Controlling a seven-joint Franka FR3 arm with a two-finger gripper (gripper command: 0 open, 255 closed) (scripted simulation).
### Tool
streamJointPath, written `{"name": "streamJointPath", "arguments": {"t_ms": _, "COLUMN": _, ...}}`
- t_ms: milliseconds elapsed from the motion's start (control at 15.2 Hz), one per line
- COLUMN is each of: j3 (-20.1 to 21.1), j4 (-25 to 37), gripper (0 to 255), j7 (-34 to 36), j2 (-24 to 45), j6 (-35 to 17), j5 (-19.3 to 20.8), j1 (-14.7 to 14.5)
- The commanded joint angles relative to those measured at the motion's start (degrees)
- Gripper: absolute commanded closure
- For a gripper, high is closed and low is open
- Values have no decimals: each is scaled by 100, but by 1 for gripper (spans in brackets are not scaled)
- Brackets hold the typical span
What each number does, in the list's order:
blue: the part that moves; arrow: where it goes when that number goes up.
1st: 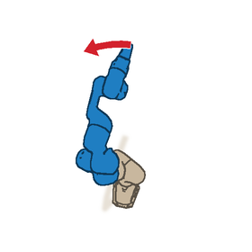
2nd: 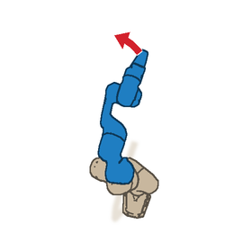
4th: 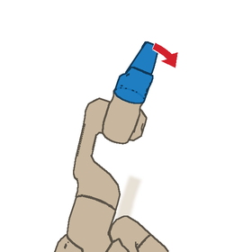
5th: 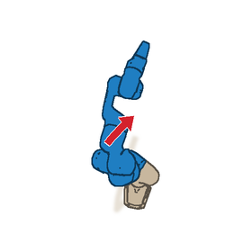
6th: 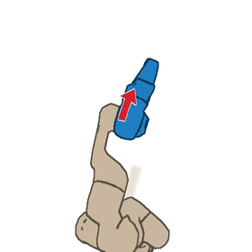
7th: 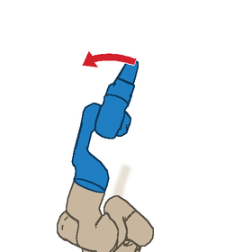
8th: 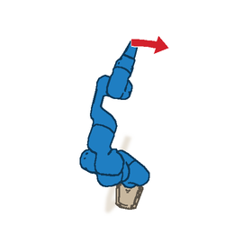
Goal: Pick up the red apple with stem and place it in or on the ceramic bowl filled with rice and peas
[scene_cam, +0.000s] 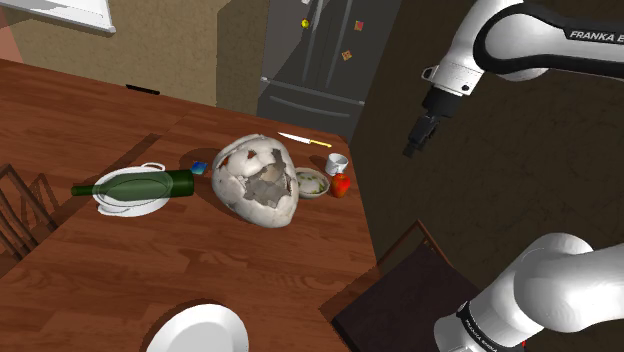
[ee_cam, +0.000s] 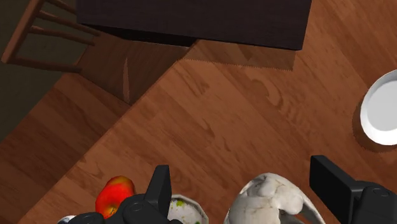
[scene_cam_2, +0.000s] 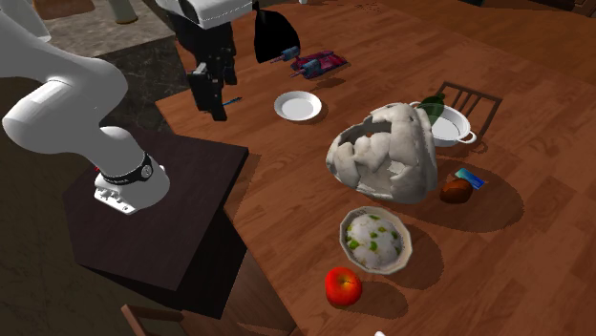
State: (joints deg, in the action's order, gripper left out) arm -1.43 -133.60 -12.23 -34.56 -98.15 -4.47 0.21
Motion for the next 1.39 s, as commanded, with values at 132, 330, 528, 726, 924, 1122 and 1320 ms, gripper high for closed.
{"name": "streamJointPath", "arguments": {"t_ms": 132, "j3": -208, "j4": 66, "gripper": 0, "j7": -223, "j2": 671, "j6": -575, "j5": 35, "j1": 93}}
{"name": "streamJointPath", "arguments": {"t_ms": 330, "j3": -341, "j4": 208, "gripper": 0, "j7": -368, "j2": 1245, "j6": -978, "j5": 12, "j1": 138}}
{"name": "streamJointPath", "arguments": {"t_ms": 528, "j3": -468, "j4": 416, "gripper": 0, "j7": -522, "j2": 1846, "j6": -1338, "j5": -44, "j1": 179}}
{"name": "streamJointPath", "arguments": {"t_ms": 726, "j3": -587, "j4": 689, "gripper": 0, "j7": -685, "j2": 2466, "j6": -1647, "j5": -136, "j1": 218}}
{"name": "streamJointPath", "arguments": {"t_ms": 924, "j3": -686, "j4": 1027, "gripper": 0, "j7": -856, "j2": 3102, "j6": -1901, "j5": -264, "j1": 267}}
{"name": "streamJointPath", "arguments": {"t_ms": 1122, "j3": -762, "j4": 1429, "gripper": 0, "j7": -1029, "j2": 3749, "j6": -2096, "j5": -420, "j1": 332}}
{"name": "streamJointPath", "arguments": {"t_ms": 1320, "j3": -812, "j4": 1896, "gripper": 0, "j7": -1194, "j2": 4405, "j6": -2230, "j5": -594, "j1": 417}}
